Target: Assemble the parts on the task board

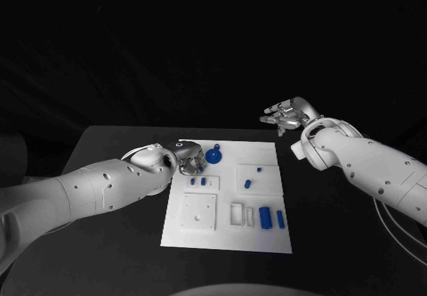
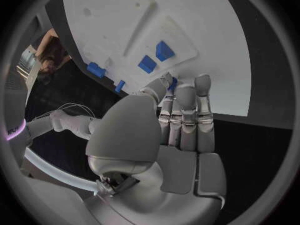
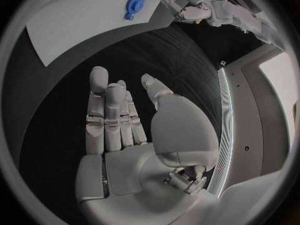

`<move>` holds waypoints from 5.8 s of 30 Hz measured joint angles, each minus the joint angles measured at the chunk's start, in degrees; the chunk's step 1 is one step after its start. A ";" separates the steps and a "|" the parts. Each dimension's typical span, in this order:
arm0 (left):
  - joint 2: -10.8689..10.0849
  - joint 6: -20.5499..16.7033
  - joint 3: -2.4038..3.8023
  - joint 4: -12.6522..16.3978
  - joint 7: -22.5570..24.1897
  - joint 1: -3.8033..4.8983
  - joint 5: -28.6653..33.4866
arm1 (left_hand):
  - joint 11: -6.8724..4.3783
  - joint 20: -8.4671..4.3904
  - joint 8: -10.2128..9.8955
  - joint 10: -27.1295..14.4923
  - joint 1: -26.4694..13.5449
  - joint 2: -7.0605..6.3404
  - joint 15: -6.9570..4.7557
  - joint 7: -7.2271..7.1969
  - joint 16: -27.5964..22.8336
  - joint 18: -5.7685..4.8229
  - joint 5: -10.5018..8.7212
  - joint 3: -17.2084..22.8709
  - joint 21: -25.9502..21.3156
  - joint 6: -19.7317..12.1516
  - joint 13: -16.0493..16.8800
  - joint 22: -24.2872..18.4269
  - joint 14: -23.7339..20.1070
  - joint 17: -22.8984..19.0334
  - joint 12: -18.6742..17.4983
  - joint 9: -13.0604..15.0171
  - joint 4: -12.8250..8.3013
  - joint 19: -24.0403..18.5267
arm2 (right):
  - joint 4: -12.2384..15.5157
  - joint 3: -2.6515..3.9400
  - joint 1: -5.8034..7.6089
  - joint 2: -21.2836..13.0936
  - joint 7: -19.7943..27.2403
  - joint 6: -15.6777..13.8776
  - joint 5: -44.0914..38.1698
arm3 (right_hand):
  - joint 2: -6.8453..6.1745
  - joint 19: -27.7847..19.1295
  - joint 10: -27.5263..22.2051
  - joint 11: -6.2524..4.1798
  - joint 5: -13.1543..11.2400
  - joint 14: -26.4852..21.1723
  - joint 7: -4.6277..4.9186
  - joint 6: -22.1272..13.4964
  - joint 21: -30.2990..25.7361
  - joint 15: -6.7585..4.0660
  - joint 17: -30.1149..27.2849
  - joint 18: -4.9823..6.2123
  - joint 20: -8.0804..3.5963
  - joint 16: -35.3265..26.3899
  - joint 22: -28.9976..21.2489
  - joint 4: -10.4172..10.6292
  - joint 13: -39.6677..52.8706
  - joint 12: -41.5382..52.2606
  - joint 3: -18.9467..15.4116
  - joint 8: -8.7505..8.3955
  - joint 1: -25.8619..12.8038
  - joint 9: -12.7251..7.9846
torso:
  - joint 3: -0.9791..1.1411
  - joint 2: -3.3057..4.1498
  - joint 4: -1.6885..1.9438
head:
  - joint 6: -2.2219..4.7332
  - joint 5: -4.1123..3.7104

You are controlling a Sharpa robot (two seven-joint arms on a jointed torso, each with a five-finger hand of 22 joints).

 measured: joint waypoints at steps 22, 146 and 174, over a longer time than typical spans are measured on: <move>-0.26 -0.19 -0.35 0.27 -0.31 -0.08 -0.19 | 0.76 0.00 0.00 -0.98 0.17 0.11 0.00 0.56 -0.25 -0.10 0.00 -0.05 0.00 -2.45 -0.05 -0.01 0.00 -0.01 0.00 -0.04 -0.42 0.00 | -0.10 0.00 -0.16 -0.05 0.01 0.03 -0.02 | 0.00 0.00 -0.01 -0.01 0.00 0.00 0.02 -0.02 0.21 0.00 -0.08 0.00 0.00 0.00 -0.25 0.00 -0.07 -0.07 0.00 0.00 0.00 0.00 | -0.02 -0.02 0.11 | -0.11 -0.21; -7.91 -11.02 5.90 3.33 13.42 2.17 63.91 | 2.98 3.88 0.29 -3.17 -2.20 0.06 4.90 1.85 -60.57 -1.78 0.23 -1.10 -21.09 -4.71 -0.03 -28.82 -3.46 -18.55 -0.05 0.03 -1.43 -11.04 | 7.33 -7.44 -9.38 -0.32 -13.69 3.79 -52.27 | 0.41 -0.03 4.94 -1.85 -12.27 3.03 -2.83 15.82 10.42 -0.77 -0.37 -1.02 -0.88 0.23 2.93 -11.95 -0.22 -2.62 25.68 -0.08 0.80 0.66 | -0.03 0.01 0.03 | 1.07 -1.60; -7.32 -10.18 5.89 2.30 13.31 2.17 64.41 | 3.19 3.88 0.29 -3.39 -1.97 0.29 4.90 1.85 -60.57 -1.78 0.23 -1.10 -21.08 -4.71 -0.03 -29.11 -3.46 -18.57 -0.05 0.04 -1.43 -11.04 | 19.76 -3.31 -9.66 -3.54 -13.11 2.05 -47.69 | 0.61 -0.22 5.13 -2.06 -12.45 3.22 -2.91 16.23 10.42 -0.94 -0.06 -1.45 -1.05 -0.22 3.14 -12.03 -0.43 -2.61 25.59 -0.18 0.59 0.58 | -0.10 -0.15 -0.06 | 1.21 0.12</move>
